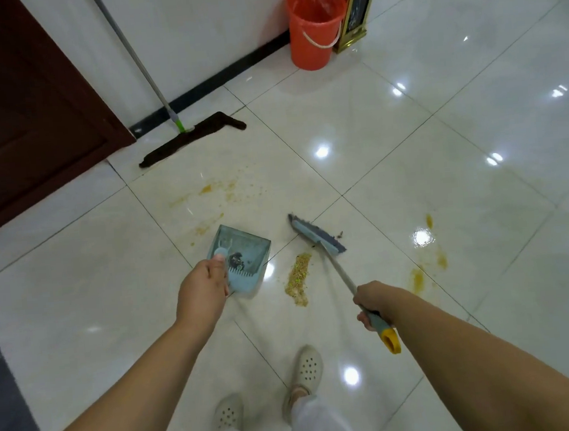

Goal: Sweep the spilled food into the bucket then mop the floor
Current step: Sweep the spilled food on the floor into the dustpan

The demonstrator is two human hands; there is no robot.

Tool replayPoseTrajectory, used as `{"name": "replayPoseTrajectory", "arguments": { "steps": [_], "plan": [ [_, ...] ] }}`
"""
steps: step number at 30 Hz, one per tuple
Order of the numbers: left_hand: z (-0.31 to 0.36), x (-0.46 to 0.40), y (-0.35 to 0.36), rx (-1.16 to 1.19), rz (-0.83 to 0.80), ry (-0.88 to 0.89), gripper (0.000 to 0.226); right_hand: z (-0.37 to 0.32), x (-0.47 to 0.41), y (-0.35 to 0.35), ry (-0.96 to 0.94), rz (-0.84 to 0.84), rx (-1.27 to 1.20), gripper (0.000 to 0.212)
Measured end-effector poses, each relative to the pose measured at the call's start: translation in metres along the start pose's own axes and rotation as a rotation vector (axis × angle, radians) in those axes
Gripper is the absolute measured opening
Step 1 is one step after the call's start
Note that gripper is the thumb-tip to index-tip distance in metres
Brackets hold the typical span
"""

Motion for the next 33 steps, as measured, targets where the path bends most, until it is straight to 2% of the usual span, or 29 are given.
{"name": "replayPoseTrajectory", "arguments": {
  "steps": [8, 19, 25, 28, 33],
  "plan": [
    [-0.034, 0.013, -0.049, -0.048, -0.045, 0.087, 0.044, 0.055, 0.033, 0.058, 0.002, 0.009, 0.060, 0.020],
    [-0.093, 0.023, -0.108, -0.092, -0.124, 0.110, 0.047, 0.132, 0.070, 0.136, -0.008, 0.043, 0.133, 0.024],
    [-0.106, 0.033, -0.124, -0.144, -0.135, 0.149, 0.049, 0.151, 0.098, 0.149, -0.045, 0.063, 0.144, 0.023],
    [-0.110, 0.037, -0.130, -0.153, -0.171, 0.157, 0.050, 0.158, 0.110, 0.149, -0.054, 0.093, 0.129, 0.015],
    [-0.115, 0.043, -0.134, -0.193, -0.242, 0.141, 0.050, 0.164, 0.110, 0.139, -0.030, 0.149, -0.027, 0.014]
  ]
}}
Point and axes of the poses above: each hand's wrist, its own x-axis away from the middle knuckle, its own y-axis out of the palm, z = x × y, the point moved 4 cm from there along -x, towards the middle knuckle, and after that the axes turned 11 degrees about -y, right-handed, at the moved point
